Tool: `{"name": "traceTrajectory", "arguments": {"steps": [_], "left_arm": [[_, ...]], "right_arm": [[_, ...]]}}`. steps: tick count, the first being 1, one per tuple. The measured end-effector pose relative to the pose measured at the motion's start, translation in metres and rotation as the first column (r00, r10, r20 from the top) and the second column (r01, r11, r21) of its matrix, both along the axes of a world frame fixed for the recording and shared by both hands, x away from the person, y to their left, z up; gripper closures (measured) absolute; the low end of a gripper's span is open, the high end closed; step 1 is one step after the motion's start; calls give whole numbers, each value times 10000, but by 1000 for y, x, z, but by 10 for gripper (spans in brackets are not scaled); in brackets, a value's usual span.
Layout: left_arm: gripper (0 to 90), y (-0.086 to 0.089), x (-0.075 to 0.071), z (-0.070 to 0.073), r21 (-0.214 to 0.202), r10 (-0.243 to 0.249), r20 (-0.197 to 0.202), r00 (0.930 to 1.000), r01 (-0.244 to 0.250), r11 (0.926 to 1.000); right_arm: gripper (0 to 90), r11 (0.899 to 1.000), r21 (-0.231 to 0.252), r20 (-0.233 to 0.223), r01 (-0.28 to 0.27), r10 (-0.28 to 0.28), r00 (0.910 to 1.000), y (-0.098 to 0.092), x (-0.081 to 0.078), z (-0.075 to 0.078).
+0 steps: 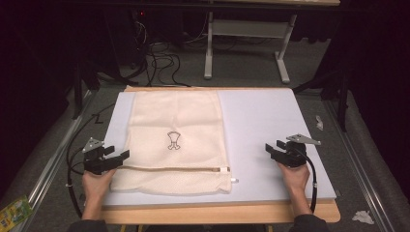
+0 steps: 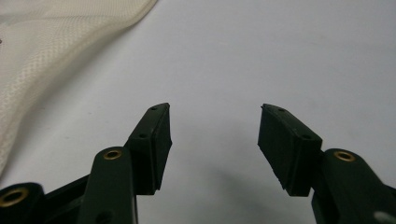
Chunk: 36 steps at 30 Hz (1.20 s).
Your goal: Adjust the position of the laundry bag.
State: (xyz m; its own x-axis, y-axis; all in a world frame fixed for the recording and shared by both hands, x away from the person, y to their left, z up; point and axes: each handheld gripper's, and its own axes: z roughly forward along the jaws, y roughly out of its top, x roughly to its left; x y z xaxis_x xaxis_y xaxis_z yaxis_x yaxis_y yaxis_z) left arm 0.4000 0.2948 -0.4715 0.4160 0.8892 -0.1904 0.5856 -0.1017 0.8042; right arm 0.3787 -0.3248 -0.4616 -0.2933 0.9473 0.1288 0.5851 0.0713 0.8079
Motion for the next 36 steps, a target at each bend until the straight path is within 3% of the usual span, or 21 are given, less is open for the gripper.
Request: {"name": "traceTrajectory", "arguments": {"steps": [7, 11, 21, 27, 29, 36], "left_arm": [[266, -1, -2, -2, 16, -75, -113, 9999, 76, 10000], [261, -4, 0, -2, 80, -165, -312, 9994, 167, 9998], [245, -10, 2, 2, 176, -410, -489, 9980, 419, 9990], [239, -16, 5, 5, 220, -476, -810, 9956, 496, 9985], [230, -18, 7, 4, 402, -468, -951, 9944, 508, 9979], [226, -23, 11, 2, 582, -491, -1337, 9898, 573, 9967]], "right_arm": [[459, 9972, -160, -292, -727, 722, 9970, 24, 3, 0], [459, 9963, -70, -299, -856, 854, 9959, 33, 4, -1], [454, 9874, 60, -632, -1580, 1581, 9854, 62, 10, -1], [448, 9768, 208, -782, -2132, 2142, 9736, 82, 12, 9], [445, 9738, 244, -828, -2259, 2272, 9703, 84, 13, 9], [430, 9546, 466, -1269, -2941, 2977, 9462, 104, 13, 8]]}}
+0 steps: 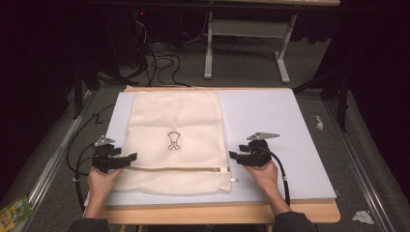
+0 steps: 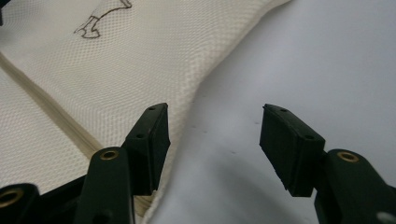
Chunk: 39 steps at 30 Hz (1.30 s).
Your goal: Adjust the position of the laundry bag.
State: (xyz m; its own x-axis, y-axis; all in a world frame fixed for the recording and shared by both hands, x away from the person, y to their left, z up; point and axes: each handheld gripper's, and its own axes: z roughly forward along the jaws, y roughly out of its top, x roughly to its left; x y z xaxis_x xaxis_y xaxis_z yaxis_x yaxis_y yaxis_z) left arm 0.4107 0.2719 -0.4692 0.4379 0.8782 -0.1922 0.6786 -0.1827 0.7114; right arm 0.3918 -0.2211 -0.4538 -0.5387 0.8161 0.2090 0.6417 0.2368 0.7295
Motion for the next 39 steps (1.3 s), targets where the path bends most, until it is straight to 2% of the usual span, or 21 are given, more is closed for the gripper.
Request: {"name": "traceTrajectory", "arguments": {"steps": [7, 12, 14, 16, 17, 18, 19, 21, 24, 26, 27, 31, 34, 39], "left_arm": [[228, 0, 1, -3, 87, 88, -366, 9993, -85, 9999], [256, -2, 2, -4, 32, -7, -479, 9989, 9, 10000], [272, -2, 2, -6, 13, 37, -563, 9984, -36, 10000], [353, -1, 1, -4, 14, 52, -541, 9985, -51, 10000], [391, -1, 1, -4, 14, 52, -541, 9985, -51, 10000], [391, -2, 0, -3, 96, -14, -486, 9988, 19, 10000], [470, -3, -1, -3, 162, -53, -427, 9991, 60, 9999], [500, -4, 0, -3, 154, -77, -474, 9988, 84, 9998], [652, -7, -1, 1, 241, -184, -360, 9992, 193, 9995], [773, -10, -1, 2, 443, -139, -254, 9996, 150, 9989], [813, -11, -1, 2, 396, -130, -268, 9996, 141, 9991], [852, -13, 0, 2, 153, -106, -110, 9999, 108, 9998], [858, -17, 1, 3, 162, -147, -61, 9999, 148, 9998], [862, -25, 2, 9, 69, -290, 263, 9992, 288, 9996]], "right_arm": [[421, 9984, 51, -417, -567, 569, 9975, 18, 2, -4], [424, 9955, -252, -929, -913, 886, 9917, 33, 7, -10], [466, 9944, -174, -1015, -1042, 1019, 9896, 35, 8, -11], [523, 9925, 45, -1241, -1224, 1220, 9847, 39, 11, -14], [523, 9925, 45, -1241, -1224, 1220, 9847, 39, 11, -14], [551, 9926, 74, -1259, -1213, 1213, 9846, 40, 11, -15], [588, 9922, 58, -1274, -1247, 1244, 9840, 40, 12, -15], [665, 9918, 3, -1270, -1281, 1271, 9837, 40, 13, -15], [812, 9915, 99, -1301, -1295, 1296, 9830, 37, 14, -13], [861, 9903, -18, -1201, -1393, 1381, 9831, 37, 14, -13], [870, 9897, -74, -1171, -1427, 1409, 9831, 37, 14, -13], [880, 9896, -117, -964, -1432, 1414, 9853, 35, 13, -11], [881, 9910, -10, -837, -1341, 1336, 9875, 30, 13, -9], [882, 9929, -3, -574, -1186, 1184, 9913, 21, 12, -5]]}}
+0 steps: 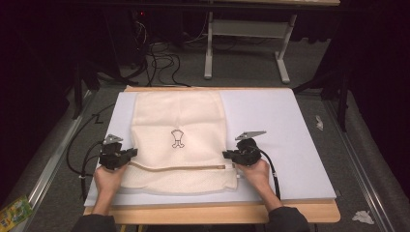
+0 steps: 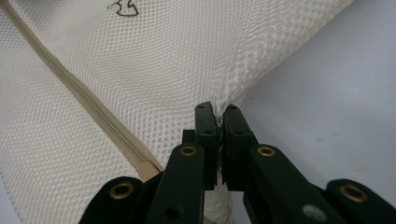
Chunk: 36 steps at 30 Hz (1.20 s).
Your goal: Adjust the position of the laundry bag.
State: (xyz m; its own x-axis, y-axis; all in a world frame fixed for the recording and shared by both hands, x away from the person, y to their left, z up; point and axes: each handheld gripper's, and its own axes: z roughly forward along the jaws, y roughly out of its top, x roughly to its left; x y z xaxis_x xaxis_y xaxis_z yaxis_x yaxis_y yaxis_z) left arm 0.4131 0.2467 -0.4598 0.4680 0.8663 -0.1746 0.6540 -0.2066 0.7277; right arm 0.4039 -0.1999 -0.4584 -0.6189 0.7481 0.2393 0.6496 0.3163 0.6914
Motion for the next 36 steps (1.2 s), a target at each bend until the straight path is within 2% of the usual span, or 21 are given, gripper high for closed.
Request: {"name": "traceTrajectory", "arguments": {"steps": [1, 13, 16, 20, 27, 28, 36], "left_arm": [[862, -2, 1, 1, -110, 0, 16, 10000, 1, 9999], [862, -32, 10, 8, -315, -303, 515, 9982, 319, 9990], [863, -37, 13, 8, -574, -244, 552, 9982, 275, 9980], [863, -49, 15, 10, -466, -454, 692, 9966, 487, 9977], [862, -63, 21, 15, -678, -547, 903, 9944, 609, 9958], [862, -66, 22, 15, -564, -577, 940, 9939, 632, 9964], [861, -93, 30, 14, -462, -832, 924, 9922, 877, 9951]], "right_arm": [[883, 10000, 36, -6, 71, -71, 10000, -2, 0, 0], [883, 9969, 175, 294, 764, -769, 9966, -34, 0, 5], [883, 9952, 204, 325, 954, -960, 9948, -42, -1, 6], [883, 9924, 178, 399, 1218, -1224, 9917, -56, -1, 7], [882, 9857, 228, 427, 1669, -1678, 9849, -70, -1, 7], [883, 9847, 236, 456, 1726, -1736, 9838, -73, 0, 7], [882, 9747, 172, 499, 2227, -2233, 9735, -95, -1, 8]]}}
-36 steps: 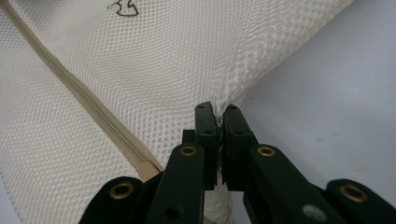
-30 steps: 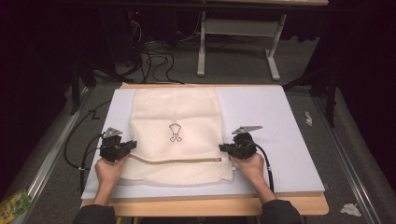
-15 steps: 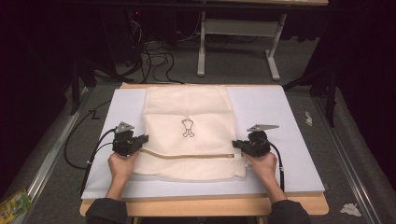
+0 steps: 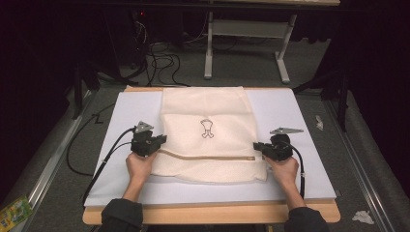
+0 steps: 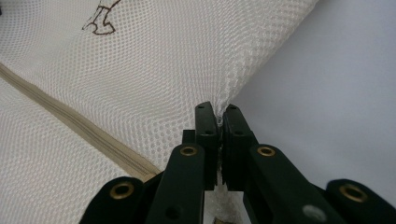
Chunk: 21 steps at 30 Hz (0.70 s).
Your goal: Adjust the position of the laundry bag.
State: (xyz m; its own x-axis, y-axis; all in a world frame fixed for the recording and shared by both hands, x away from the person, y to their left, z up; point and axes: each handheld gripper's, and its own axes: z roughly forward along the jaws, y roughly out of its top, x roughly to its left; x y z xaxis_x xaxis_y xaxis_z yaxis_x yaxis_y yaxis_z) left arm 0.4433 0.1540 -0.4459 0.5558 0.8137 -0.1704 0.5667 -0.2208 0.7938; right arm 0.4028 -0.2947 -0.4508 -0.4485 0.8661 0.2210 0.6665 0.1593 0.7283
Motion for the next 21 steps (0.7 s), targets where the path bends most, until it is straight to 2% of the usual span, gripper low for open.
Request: {"name": "traceTrajectory", "arguments": {"steps": [9, 11, 15, 21], "left_arm": [[855, -29, 8, -2, 169, -294, 30, 9996, 293, 9994], [848, -30, 8, -4, 163, -325, 11, 9995, 324, 9993], [831, -29, 7, -7, 438, -383, 49, 9993, 381, 9983], [804, -26, 6, -10, 463, -300, 40, 9995, 298, 9985]], "right_arm": [[881, 9978, -80, -26, 657, -657, 9978, -25, -5, 0], [880, 9972, -92, -77, 748, -748, 9972, -29, -5, -3], [877, 9971, -163, -107, 747, -749, 9971, -29, -4, -7], [862, 9971, -167, -127, 740, -742, 9972, -28, -3, -10]]}}
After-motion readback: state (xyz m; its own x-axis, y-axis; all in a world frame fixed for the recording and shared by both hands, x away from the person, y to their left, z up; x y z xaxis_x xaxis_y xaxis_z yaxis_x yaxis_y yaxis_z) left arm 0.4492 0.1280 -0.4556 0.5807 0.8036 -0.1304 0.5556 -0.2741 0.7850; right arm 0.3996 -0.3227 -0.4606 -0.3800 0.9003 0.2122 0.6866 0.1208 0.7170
